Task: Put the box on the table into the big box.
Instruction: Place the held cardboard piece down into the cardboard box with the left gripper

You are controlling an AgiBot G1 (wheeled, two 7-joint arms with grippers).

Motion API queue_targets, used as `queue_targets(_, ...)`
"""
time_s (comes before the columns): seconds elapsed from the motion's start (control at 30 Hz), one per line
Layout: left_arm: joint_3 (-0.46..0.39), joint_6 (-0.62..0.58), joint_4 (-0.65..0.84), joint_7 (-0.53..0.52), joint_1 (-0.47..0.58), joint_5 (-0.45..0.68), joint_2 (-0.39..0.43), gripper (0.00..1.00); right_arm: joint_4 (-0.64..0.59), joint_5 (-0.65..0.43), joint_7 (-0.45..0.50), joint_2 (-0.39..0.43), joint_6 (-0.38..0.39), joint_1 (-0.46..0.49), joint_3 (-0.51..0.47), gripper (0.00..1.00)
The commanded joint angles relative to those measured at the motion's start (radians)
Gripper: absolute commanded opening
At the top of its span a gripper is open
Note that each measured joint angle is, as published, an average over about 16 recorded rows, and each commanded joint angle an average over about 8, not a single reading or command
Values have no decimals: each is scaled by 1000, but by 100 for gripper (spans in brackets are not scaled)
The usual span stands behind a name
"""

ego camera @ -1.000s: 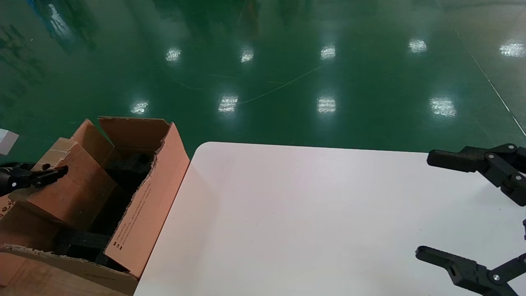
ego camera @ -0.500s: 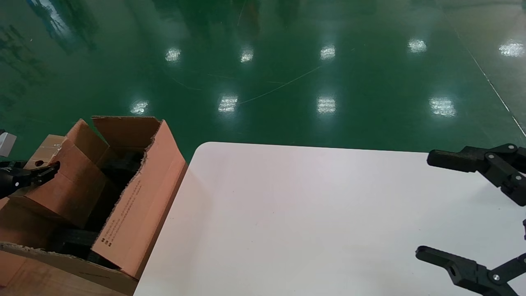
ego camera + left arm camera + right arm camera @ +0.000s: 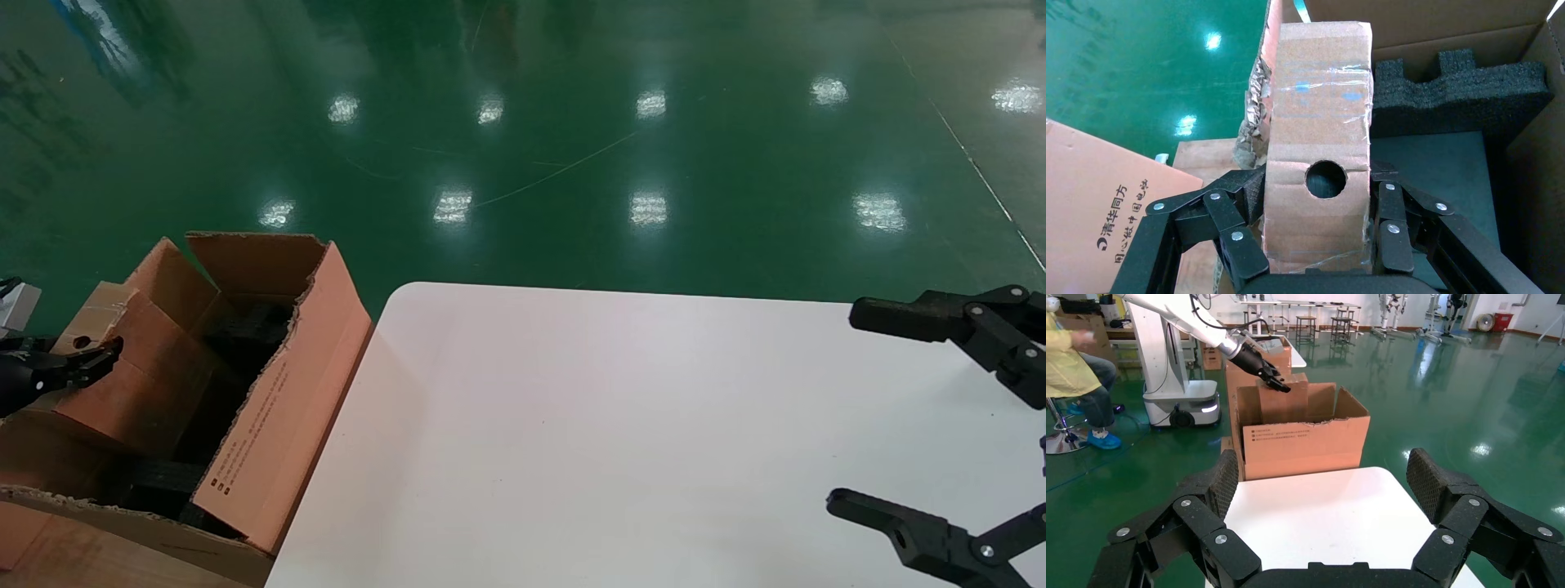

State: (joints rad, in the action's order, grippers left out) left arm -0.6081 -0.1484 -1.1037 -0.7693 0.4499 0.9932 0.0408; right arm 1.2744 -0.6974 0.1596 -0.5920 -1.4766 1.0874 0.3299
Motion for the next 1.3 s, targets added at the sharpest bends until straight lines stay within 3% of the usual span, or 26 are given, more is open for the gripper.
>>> queue_targets(0.03,-10,21,-16,-9,-16,-9,-9,0,0,0,0,0,0,0,0,100)
queue_targets(0.57,-29,76,-72,-22,-41,-25,-23,0,0,0,0,0,0,0,0,100)
queue_targets(1.3,-36,70,-31,-13,-46,-18,21,0,0,1,0,0,0,0,1,100)
